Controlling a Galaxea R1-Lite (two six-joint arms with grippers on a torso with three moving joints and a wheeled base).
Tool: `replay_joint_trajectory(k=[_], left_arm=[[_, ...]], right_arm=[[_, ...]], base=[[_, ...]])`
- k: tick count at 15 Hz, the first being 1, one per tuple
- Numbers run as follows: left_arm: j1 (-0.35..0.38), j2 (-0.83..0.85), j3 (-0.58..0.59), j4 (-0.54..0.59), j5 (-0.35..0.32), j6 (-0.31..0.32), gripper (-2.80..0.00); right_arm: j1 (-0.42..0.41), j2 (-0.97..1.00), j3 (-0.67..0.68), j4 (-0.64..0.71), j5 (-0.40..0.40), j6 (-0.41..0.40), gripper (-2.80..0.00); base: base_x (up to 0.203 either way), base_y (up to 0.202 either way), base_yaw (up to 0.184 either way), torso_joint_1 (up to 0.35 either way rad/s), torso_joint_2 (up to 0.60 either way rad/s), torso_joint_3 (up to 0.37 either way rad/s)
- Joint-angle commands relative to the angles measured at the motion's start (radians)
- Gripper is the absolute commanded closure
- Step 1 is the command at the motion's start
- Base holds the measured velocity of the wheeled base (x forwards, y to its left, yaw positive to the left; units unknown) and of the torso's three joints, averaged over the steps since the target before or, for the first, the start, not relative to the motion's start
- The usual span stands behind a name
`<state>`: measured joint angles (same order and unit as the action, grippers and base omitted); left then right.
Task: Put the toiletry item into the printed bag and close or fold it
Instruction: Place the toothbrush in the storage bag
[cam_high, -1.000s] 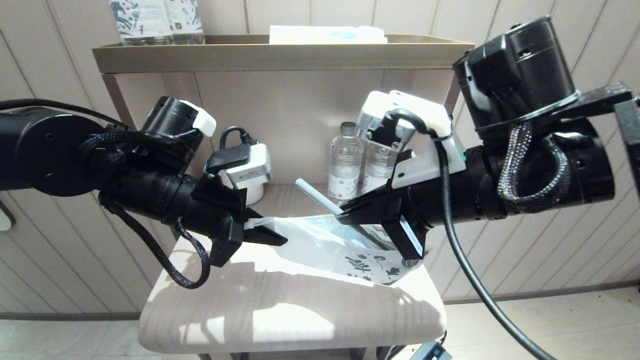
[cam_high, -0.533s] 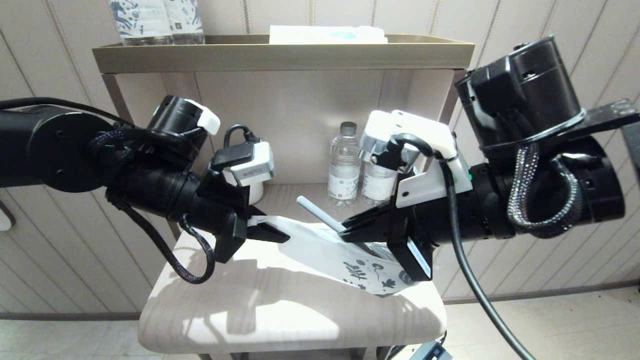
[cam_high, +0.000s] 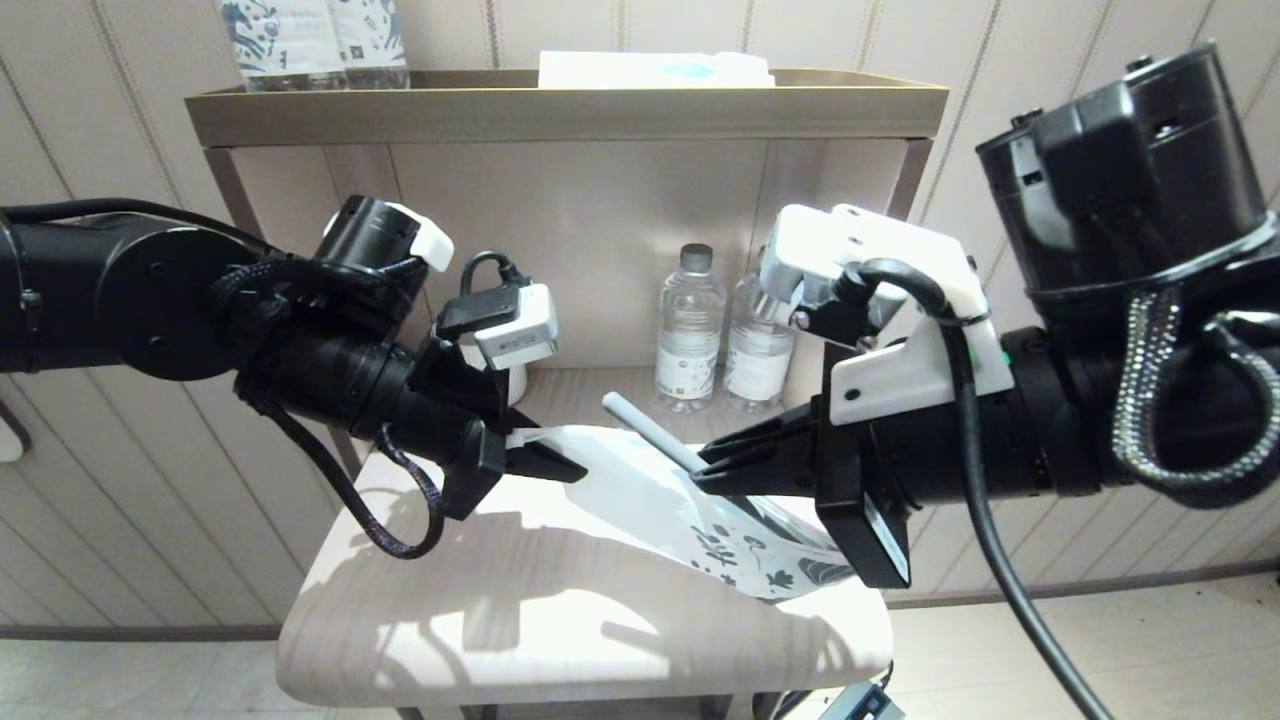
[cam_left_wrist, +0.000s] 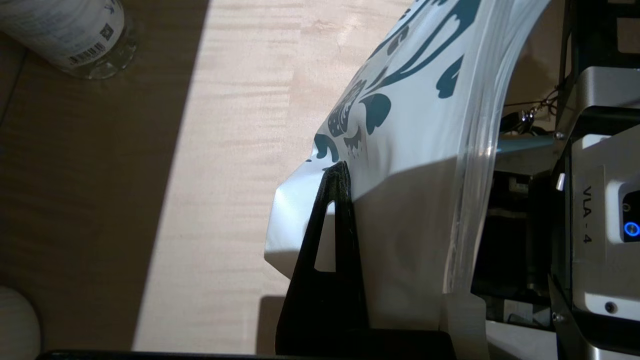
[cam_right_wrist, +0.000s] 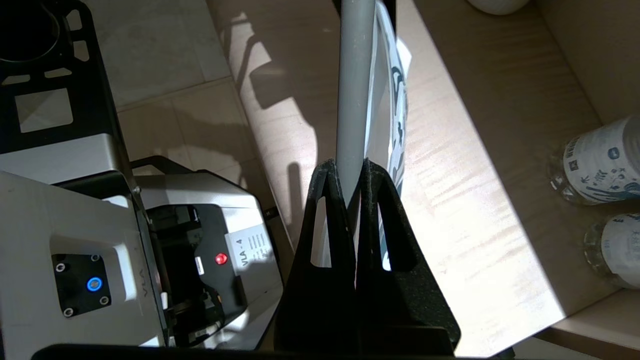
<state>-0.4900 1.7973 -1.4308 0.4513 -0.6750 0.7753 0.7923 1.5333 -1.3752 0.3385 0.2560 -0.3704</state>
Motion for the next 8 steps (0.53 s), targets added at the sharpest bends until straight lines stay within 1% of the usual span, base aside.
replay_joint_trajectory(k=[1, 8], left_arm=[[0.002, 0.016, -0.025, 0.004, -0.009, -0.007, 0.0], [0.001, 0.018, -0.036, 0.003, -0.009, -0.011, 0.0]], right_arm=[[0.007, -0.012, 0.027, 0.0, 0.002, -0.002, 0.0], [-0.004, 0.022, 0.042, -0.044, 0.002, -0.004, 0.0]], base=[[0.0, 0.0, 0.0, 0.0, 0.0, 0.0], [0.0, 0.0, 0.0, 0.0, 0.0, 0.0]])
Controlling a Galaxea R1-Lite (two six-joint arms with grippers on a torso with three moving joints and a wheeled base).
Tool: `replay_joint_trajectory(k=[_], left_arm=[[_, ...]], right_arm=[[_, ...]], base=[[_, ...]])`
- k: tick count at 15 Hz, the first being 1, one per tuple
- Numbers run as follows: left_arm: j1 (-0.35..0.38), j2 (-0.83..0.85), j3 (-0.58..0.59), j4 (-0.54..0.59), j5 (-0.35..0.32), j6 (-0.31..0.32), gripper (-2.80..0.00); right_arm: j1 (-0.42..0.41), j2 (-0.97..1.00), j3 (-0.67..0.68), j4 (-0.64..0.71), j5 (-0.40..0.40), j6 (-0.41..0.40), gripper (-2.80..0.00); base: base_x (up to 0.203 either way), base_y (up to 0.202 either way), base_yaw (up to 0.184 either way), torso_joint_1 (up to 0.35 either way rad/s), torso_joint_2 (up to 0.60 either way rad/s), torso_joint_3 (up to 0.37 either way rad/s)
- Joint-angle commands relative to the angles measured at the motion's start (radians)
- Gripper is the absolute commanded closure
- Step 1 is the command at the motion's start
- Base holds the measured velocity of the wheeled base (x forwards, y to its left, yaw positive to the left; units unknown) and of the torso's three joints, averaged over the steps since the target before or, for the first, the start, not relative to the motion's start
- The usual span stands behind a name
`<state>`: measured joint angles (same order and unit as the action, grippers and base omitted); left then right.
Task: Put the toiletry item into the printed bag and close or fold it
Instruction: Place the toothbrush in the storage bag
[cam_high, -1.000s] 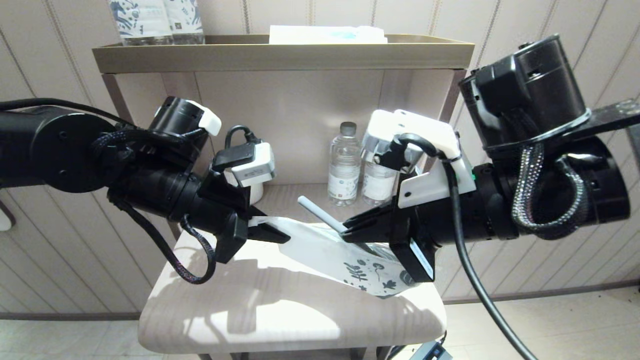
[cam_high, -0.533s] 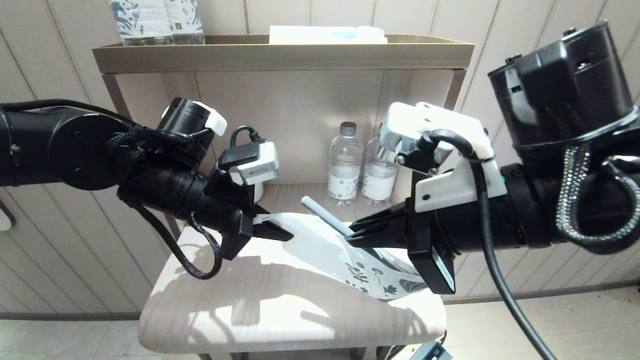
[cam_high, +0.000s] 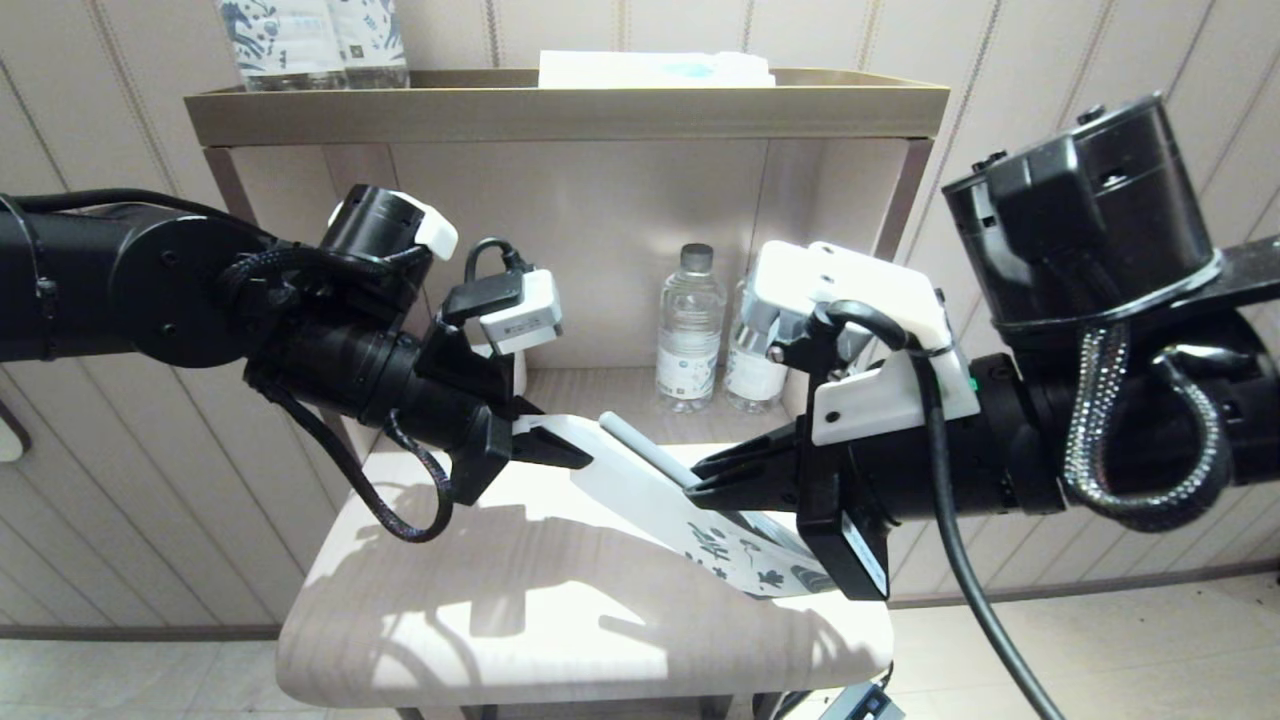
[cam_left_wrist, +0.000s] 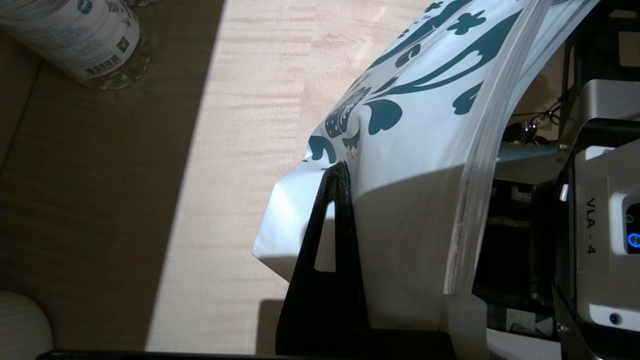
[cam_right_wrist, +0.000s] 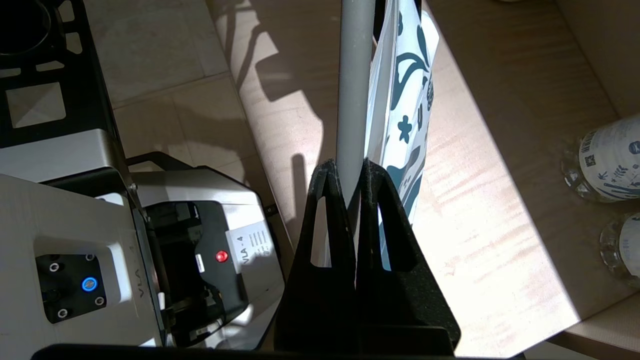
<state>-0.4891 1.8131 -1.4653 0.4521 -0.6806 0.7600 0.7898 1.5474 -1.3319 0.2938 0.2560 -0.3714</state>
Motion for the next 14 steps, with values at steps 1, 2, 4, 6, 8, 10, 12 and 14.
replay_joint_trajectory(k=[1, 2, 4, 6, 8, 10, 12, 14], left_arm=[[0.0, 0.003, -0.001, 0.002, -0.004, 0.004, 0.0], [0.0, 0.003, -0.001, 0.002, -0.004, 0.004, 0.0], [0.0, -0.001, -0.008, 0.003, -0.004, 0.004, 0.0], [0.0, -0.008, -0.014, 0.018, -0.003, 0.004, 0.0], [0.0, -0.012, -0.027, 0.027, -0.003, 0.004, 0.0], [0.0, -0.017, -0.027, 0.033, -0.004, 0.004, 0.0], [0.0, -0.018, -0.024, 0.033, -0.002, 0.004, 0.0], [0.0, -0.017, -0.023, 0.033, -0.002, 0.004, 0.0]], right_arm=[[-0.003, 0.01, -0.003, -0.001, 0.0, -0.003, 0.0], [-0.004, 0.013, -0.006, -0.005, 0.0, -0.003, 0.0], [-0.008, 0.026, -0.012, -0.005, -0.001, -0.003, 0.0], [-0.009, 0.04, -0.012, -0.005, -0.002, -0.003, 0.0], [-0.009, 0.055, -0.018, -0.005, -0.001, -0.004, 0.0], [-0.013, 0.07, -0.025, -0.005, -0.001, -0.003, 0.0], [-0.044, 0.071, -0.029, -0.004, 0.0, -0.001, 0.0], [-0.047, 0.068, -0.027, -0.004, -0.001, 0.001, 0.0]], base=[[0.0, 0.0, 0.0, 0.0, 0.0, 0.0], [0.0, 0.0, 0.0, 0.0, 0.0, 0.0], [0.0, 0.0, 0.0, 0.0, 0.0, 0.0], [0.0, 0.0, 0.0, 0.0, 0.0, 0.0], [0.0, 0.0, 0.0, 0.0, 0.0, 0.0], [0.0, 0.0, 0.0, 0.0, 0.0, 0.0], [0.0, 0.0, 0.0, 0.0, 0.0, 0.0], [0.0, 0.0, 0.0, 0.0, 0.0, 0.0]])
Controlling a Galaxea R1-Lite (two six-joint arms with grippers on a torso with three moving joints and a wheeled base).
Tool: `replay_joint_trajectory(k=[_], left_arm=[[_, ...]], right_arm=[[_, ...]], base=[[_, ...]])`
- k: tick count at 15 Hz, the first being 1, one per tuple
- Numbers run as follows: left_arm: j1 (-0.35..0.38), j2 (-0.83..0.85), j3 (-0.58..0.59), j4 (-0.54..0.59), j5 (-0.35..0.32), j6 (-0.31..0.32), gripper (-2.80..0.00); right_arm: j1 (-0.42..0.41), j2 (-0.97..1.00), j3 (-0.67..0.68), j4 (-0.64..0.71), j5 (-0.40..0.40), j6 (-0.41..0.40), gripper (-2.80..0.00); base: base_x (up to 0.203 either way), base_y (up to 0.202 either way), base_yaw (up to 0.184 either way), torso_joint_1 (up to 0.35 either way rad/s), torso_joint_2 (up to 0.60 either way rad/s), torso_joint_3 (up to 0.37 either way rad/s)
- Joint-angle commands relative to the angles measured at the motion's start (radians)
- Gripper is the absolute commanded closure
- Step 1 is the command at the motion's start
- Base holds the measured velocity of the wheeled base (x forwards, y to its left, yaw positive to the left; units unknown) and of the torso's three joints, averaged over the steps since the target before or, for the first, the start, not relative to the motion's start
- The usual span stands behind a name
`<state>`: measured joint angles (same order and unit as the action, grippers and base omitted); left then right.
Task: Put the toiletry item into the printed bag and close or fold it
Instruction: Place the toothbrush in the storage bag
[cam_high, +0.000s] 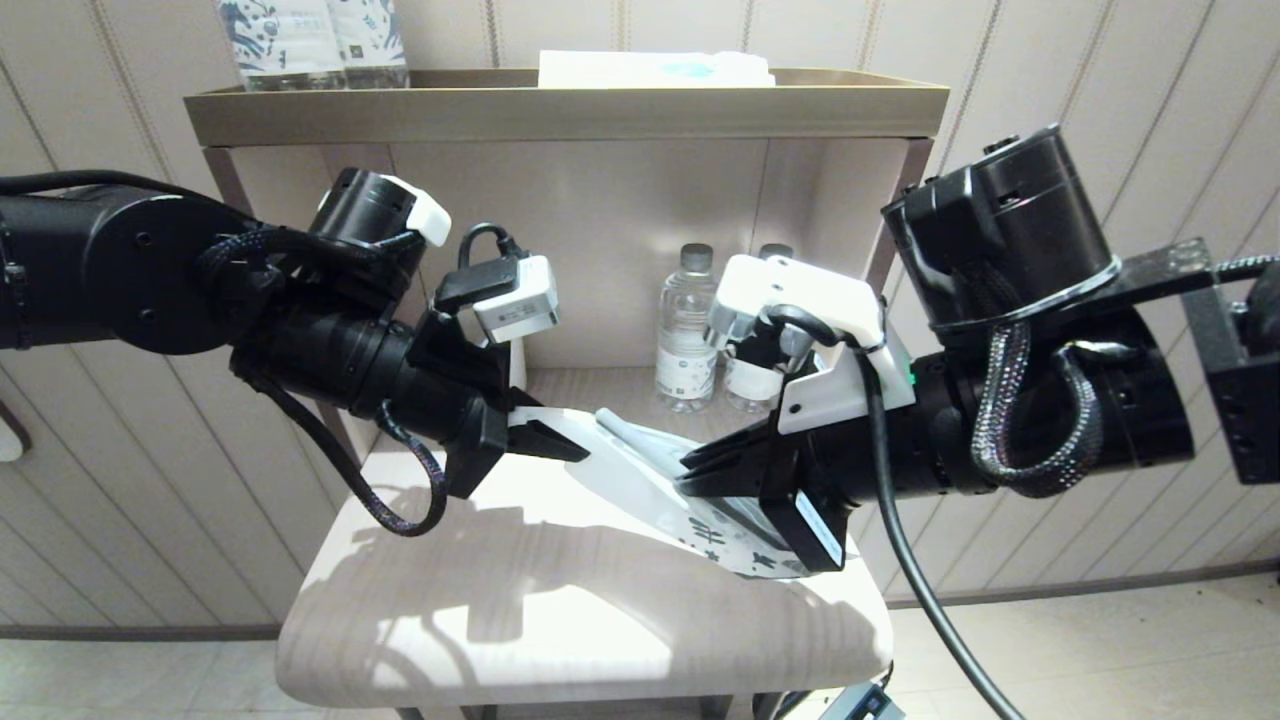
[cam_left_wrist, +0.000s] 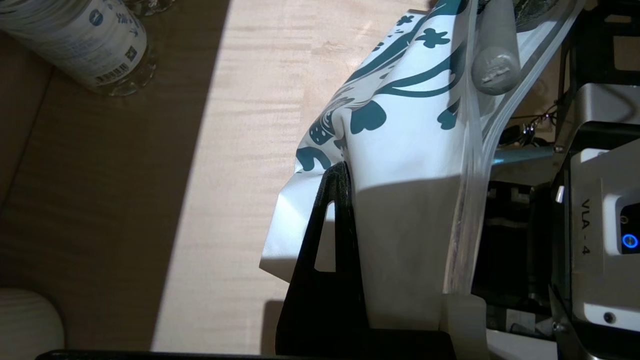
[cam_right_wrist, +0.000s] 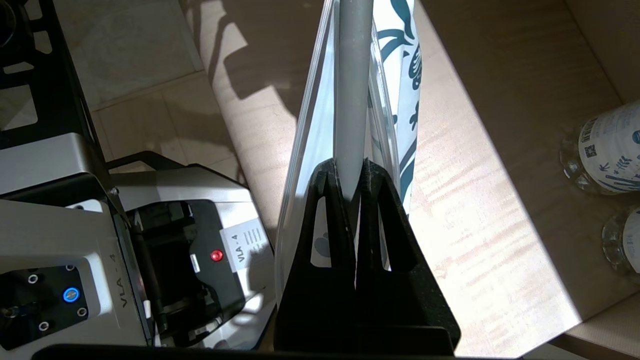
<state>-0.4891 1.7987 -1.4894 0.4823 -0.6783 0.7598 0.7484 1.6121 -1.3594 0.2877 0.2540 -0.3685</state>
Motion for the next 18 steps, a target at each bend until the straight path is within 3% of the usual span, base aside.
replay_joint_trajectory(k=[1, 13, 18], left_arm=[[0.0, -0.002, 0.0, 0.002, -0.004, 0.004, 0.0], [0.0, 0.04, -0.073, 0.037, -0.006, 0.003, 0.0], [0.0, 0.085, -0.184, 0.137, -0.009, -0.023, 0.0]], right_arm=[[-0.017, 0.003, 0.004, 0.002, 0.001, -0.001, 0.0], [-0.014, -0.021, 0.03, 0.001, 0.002, -0.007, 0.0], [-0.003, -0.038, 0.013, 0.002, 0.001, -0.023, 0.0]], base=[[0.0, 0.0, 0.0, 0.0, 0.0, 0.0], [0.0, 0.0, 0.0, 0.0, 0.0, 0.0], [0.0, 0.0, 0.0, 0.0, 0.0, 0.0]])
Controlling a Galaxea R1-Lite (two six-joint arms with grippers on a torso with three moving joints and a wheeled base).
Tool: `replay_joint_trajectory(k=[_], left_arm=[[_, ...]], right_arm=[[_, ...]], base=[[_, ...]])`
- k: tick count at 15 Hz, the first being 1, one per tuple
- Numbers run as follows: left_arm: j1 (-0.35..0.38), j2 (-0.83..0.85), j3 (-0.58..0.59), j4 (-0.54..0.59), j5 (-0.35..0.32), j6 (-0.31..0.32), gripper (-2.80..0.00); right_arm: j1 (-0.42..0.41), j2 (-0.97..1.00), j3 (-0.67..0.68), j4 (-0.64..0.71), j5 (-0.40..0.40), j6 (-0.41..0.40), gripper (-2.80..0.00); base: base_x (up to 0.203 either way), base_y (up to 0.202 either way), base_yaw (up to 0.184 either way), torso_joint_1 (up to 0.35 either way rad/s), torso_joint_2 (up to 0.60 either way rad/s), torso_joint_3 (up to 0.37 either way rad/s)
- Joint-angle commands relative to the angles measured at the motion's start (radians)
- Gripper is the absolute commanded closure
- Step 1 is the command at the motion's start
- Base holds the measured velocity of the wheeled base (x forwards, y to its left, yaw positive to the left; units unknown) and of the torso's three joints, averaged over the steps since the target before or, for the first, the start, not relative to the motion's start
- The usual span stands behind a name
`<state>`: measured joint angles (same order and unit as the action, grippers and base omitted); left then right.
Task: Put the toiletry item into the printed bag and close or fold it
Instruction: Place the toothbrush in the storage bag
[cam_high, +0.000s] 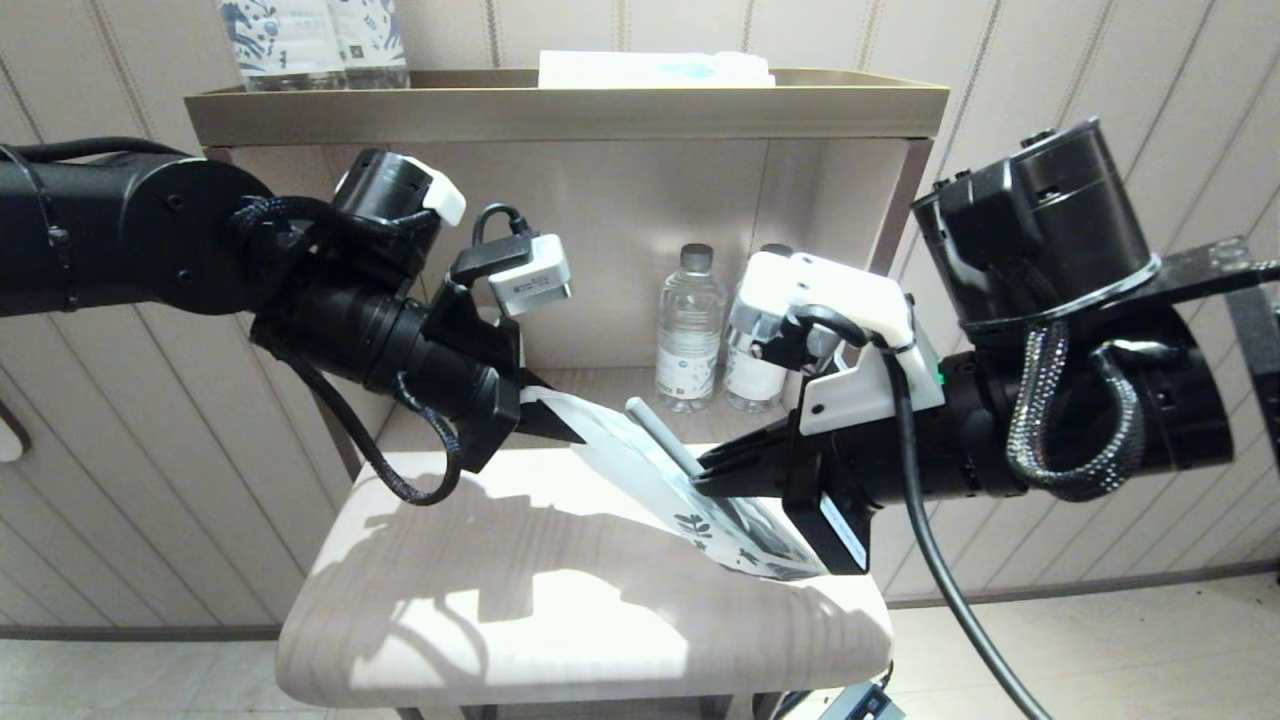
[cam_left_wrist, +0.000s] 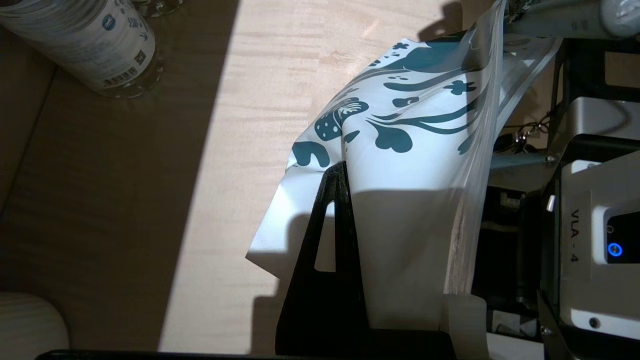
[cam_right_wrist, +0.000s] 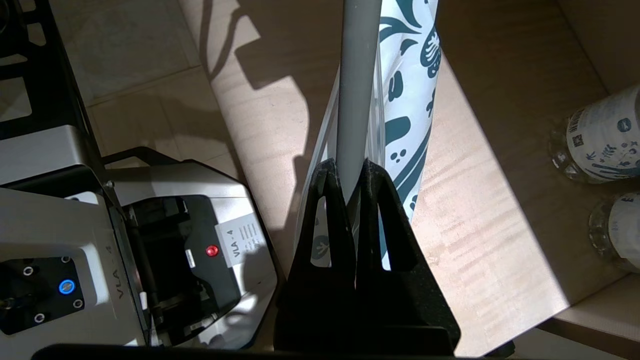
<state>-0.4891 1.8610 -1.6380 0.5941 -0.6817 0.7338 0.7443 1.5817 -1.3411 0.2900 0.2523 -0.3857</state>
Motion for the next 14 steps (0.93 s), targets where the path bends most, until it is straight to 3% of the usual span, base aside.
replay_joint_trajectory(k=[1, 14], left_arm=[[0.0, 0.03, -0.059, 0.054, -0.008, 0.001, 0.0], [0.0, 0.023, -0.106, 0.096, -0.009, -0.005, 0.0]], right_arm=[[0.0, -0.008, -0.011, 0.001, 0.002, -0.008, 0.0], [-0.013, 0.055, -0.053, 0.008, 0.002, -0.012, 0.0]], base=[[0.0, 0.0, 0.0, 0.0, 0.0, 0.0], [0.0, 0.0, 0.0, 0.0, 0.0, 0.0]])
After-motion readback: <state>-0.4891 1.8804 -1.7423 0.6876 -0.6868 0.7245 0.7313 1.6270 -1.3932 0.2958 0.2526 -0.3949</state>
